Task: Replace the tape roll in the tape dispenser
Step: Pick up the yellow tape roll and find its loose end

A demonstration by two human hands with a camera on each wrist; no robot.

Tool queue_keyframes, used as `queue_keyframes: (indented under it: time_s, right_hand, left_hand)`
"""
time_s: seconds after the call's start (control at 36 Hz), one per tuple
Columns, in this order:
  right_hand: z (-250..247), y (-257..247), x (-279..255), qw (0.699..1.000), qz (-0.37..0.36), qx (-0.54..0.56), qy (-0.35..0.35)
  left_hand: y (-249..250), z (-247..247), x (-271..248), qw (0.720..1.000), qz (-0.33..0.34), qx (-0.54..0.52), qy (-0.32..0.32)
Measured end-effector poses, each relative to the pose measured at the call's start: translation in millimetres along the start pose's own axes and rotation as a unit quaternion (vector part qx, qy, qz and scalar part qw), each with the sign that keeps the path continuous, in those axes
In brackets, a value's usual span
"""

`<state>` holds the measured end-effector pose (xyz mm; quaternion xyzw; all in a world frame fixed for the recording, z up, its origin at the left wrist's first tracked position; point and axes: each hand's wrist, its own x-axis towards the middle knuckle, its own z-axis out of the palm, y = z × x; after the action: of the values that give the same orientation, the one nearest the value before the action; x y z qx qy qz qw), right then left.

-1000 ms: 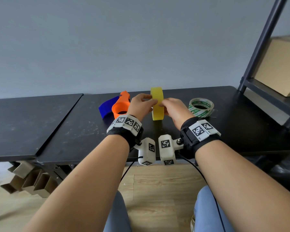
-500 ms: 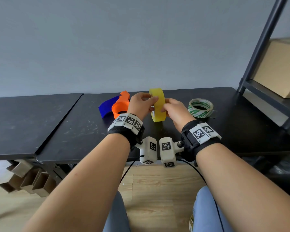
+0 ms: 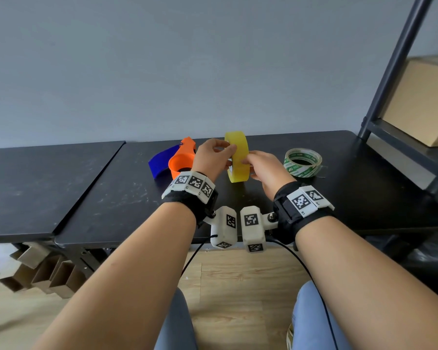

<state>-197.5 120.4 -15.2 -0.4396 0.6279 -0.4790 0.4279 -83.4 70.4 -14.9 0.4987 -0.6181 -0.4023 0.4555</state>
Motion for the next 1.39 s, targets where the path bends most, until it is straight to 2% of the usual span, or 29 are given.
queue_keyframes:
  time_s: [0.64,0.94,1.06,1.19,1.39]
  right_hand:
    - [3.7,1.9,-0.9,1.000,-0.003,0.007,0.018]
    - [-1.4,4.0,0.3,1.000,-0.019,-0.003,-0.013]
    - [-0.9,2.7,2.0,1.000,-0.024,0.007,-0.008]
    - [3.1,1.5,3.1,1.000,-0.021,0.015,-0.008]
    - [5.0,0.0,3.6,1.000,-0.027,0.008,-0.007]
  left_hand:
    - [-3.2,-2.9,2.3,1.000,0.004,-0.014,0.018]
    - [-0.1,-2.3,2.5,0.999,0.023,0.009,0.033]
    - [1.2,-1.6,0.1,0.992,0.076,0.094,0.036]
    - [-0.2,-4.8,-4.3,0.959,0.169,0.222,0.050]
    - [-0.7,-4.7,-2.8,0.934,0.209,0.283,0.062]
